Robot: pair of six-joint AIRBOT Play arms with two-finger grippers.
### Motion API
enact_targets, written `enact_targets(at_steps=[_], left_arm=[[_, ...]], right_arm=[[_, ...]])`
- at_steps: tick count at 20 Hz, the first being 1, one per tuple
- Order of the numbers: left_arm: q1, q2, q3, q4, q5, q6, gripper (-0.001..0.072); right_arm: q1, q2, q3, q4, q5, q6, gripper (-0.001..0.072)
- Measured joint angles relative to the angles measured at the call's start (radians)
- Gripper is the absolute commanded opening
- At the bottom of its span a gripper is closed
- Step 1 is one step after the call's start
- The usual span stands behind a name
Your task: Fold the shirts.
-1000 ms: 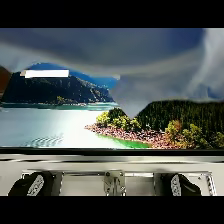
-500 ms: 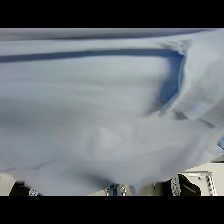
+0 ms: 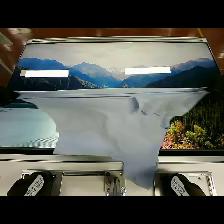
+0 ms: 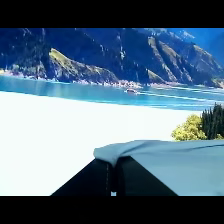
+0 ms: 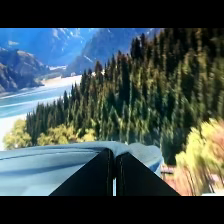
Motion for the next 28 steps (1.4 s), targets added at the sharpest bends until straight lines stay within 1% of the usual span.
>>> enact_targets(at_steps=[3, 5, 8, 11, 13, 15, 17, 19, 21, 22, 24, 26, 28], left_arm=[[0.000, -0.201, -0.048, -0.069, 0.194, 0.042, 0.0040], [0.000, -0.346, -0.040, -0.167, 0.310, 0.103, 0.0041], [-0.005, -0.542, -0.005, -0.333, 0.437, 0.213, 0.0041], [-0.017, -0.682, 0.032, -0.433, 0.515, 0.272, 0.0041], [-0.024, -0.746, 0.050, -0.466, 0.548, 0.293, 0.0041], [-0.028, -0.788, 0.060, -0.487, 0.568, 0.310, 0.0041], [-0.028, -0.808, 0.068, -0.498, 0.562, 0.337, 0.0040], [-0.024, -0.819, 0.085, -0.478, 0.506, 0.360, 0.0040], [-0.018, -0.824, 0.108, -0.431, 0.410, 0.367, 0.0040], [-0.016, -0.826, 0.117, -0.394, 0.354, 0.358, 0.0040], [-0.014, -0.829, 0.129, -0.326, 0.257, 0.309, 0.0040], [-0.013, -0.836, 0.134, -0.258, 0.188, 0.242, 0.0040], [-0.013, -0.845, 0.138, -0.219, 0.145, 0.179, 0.0040]], right_arm=[[0.133, -0.188, -0.113, -0.009, -0.336, -0.031, 0.0060], [0.228, -0.313, -0.147, -0.018, -0.586, -0.039, 0.0060], [0.343, -0.453, -0.169, -0.019, -0.871, -0.047, 0.0060], [0.417, -0.542, -0.178, -0.012, -1.040, -0.048, 0.0060], [0.439, -0.574, -0.180, -0.008, -1.091, -0.043, 0.0061], [0.447, -0.589, -0.182, -0.005, -1.109, -0.030, 0.0061], [0.444, -0.587, -0.182, -0.005, -1.095, -0.023, 0.0060], [0.424, -0.564, -0.182, -0.012, -1.025, -0.018, 0.0060], [0.391, -0.535, -0.182, -0.040, -0.905, 0.000, 0.0061], [0.372, -0.526, -0.182, -0.053, -0.836, 0.018, 0.0060], [0.339, -0.520, -0.186, -0.073, -0.681, 0.065, 0.0061], [0.327, -0.528, -0.196, -0.084, -0.543, 0.101, 0.0061], [0.334, -0.539, -0.209, -0.096, -0.446, 0.127, 0.0060]])
